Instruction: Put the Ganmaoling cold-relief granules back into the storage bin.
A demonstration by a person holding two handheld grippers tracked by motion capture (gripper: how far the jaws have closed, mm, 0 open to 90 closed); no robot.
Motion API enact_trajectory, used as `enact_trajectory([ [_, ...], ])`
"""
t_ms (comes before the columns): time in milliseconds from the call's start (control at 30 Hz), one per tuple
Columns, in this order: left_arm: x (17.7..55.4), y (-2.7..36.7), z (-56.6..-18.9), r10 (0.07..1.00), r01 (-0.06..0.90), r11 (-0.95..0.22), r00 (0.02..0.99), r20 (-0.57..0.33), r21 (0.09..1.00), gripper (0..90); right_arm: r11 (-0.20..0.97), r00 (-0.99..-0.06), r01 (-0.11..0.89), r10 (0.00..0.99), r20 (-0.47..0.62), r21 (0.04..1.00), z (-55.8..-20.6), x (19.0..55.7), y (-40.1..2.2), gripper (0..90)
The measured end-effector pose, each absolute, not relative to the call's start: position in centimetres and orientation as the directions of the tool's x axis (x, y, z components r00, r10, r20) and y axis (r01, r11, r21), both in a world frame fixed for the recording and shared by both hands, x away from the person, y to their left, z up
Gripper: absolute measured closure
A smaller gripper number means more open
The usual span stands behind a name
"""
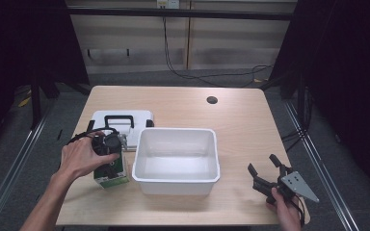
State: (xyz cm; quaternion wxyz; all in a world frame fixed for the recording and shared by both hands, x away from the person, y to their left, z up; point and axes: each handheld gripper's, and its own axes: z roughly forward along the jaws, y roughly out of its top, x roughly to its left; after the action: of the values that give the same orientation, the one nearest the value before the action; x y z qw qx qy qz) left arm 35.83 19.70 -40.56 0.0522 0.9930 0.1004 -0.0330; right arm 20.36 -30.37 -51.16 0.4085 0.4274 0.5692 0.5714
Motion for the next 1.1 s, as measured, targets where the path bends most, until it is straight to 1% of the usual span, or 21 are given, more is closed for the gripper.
enact_trajectory([
  [300, 35.8, 19.7, -40.0, 0.208, 0.212, -0.976, 0.975, -0.080, 0.050, 15.8, -0.019, -0.302, 0.021, 0.953, 0.024, 1.000, -51.2, 20.4, -30.4, 12.4],
  [567, 35.6, 20.0, -38.6, 0.202, 0.208, -0.975, 0.977, -0.073, 0.075, 15.9, -0.019, -0.302, 0.021, 0.953, 0.024, 1.000, -51.2, 20.4, -30.4, 12.4],
  [1000, 35.4, 19.6, -36.7, 0.200, 0.204, -0.976, 0.978, -0.057, 0.078, 15.9, -0.021, -0.303, 0.022, 0.953, 0.026, 1.000, -51.1, 20.4, -30.4, 12.4],
  [1033, 35.6, 19.5, -36.5, 0.185, 0.189, -0.980, 0.980, -0.068, 0.066, 16.0, -0.020, -0.303, 0.022, 0.953, 0.026, 1.000, -51.2, 20.4, -30.4, 12.4],
  [1100, 35.6, 19.3, -36.4, 0.190, 0.194, -0.979, 0.980, -0.054, 0.062, 16.0, -0.018, -0.301, 0.021, 0.953, 0.024, 1.000, -51.2, 20.4, -30.4, 12.4],
])
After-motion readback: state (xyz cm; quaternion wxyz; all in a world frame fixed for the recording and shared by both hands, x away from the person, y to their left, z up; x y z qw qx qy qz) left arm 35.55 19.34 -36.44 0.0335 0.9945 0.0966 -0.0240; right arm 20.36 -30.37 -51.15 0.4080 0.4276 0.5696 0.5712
